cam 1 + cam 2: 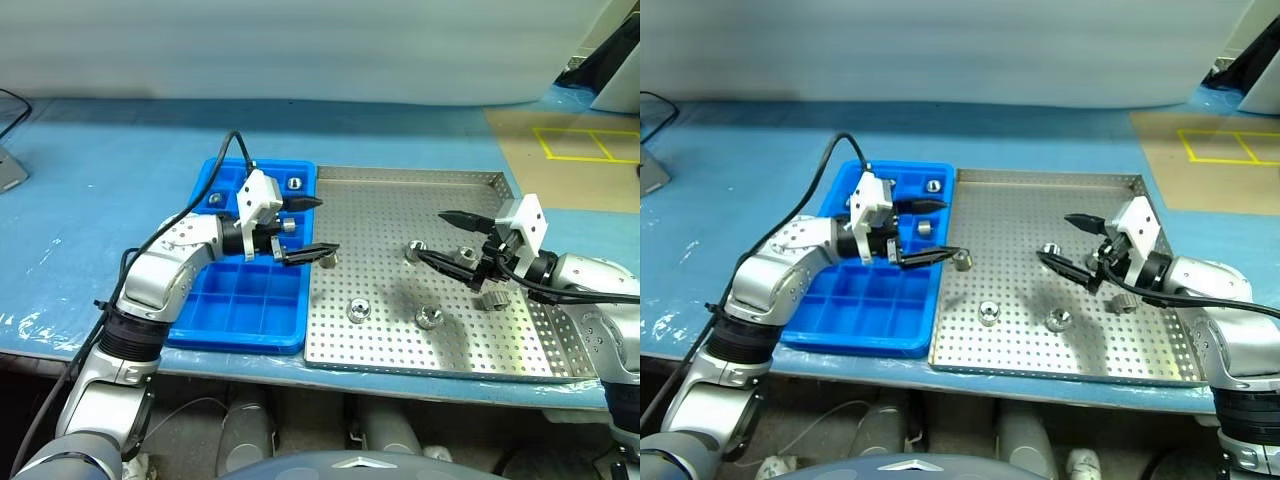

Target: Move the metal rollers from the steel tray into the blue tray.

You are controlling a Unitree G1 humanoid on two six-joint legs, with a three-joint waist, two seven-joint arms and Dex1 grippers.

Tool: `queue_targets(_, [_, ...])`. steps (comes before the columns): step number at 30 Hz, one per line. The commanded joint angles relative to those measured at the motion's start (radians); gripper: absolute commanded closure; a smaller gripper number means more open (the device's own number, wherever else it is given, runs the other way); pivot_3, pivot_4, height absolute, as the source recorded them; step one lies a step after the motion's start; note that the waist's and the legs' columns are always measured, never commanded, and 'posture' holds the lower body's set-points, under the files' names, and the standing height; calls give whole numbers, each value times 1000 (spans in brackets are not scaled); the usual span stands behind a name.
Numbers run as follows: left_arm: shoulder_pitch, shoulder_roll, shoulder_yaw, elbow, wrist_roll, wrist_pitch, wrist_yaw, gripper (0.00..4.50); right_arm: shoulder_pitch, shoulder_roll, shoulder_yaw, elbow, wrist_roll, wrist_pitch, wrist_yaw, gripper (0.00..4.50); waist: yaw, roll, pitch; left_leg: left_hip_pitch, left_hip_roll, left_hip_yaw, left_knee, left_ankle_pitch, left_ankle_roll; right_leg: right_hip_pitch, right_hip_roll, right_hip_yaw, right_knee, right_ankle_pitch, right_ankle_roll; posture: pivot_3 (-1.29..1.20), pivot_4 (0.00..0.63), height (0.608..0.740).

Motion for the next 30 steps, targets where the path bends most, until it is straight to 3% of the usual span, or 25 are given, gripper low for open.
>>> queue_targets(1, [0, 13, 3, -30, 2, -3, -12, 0, -13, 5, -2, -8, -15, -23, -4, 18, 0, 0, 0, 0, 0, 0, 0, 0, 0, 0, 0, 0, 0, 0, 0, -261, 150, 740])
queue_targets(12, [-5, 23, -2, -26, 16, 1, -20, 0, -20, 29, 15, 11, -39, -38, -5, 18, 0, 0, 0, 0, 0, 0, 0, 0, 0, 0, 0, 0, 0, 0, 0, -259, 150, 740])
queue_targets(16, [-37, 13, -46, 60, 106, -46, -1, 0, -34, 36, 28, 25, -53, -33, -8, 18, 0, 0, 0, 0, 0, 0, 0, 0, 0, 0, 0, 0, 0, 0, 0, -240, 150, 740])
queue_targets(22, [-245, 13, -223, 311, 315, -65, -73, 0, -71, 48, 45, 73, -79, -44, -15, 18, 6, 0, 0, 0, -1, 0, 1, 0, 0, 0, 0, 0, 0, 0, 0, -234, 150, 740])
queue_targets(30, [-596, -90, -310, 725, 397, -65, -307, 0, -82, 90, 43, 105, -109, -79, -59, 18, 8, 0, 0, -4, -1, 0, 0, 2, 4, -4, 0, 0, 1, 0, -1, -260, 150, 740])
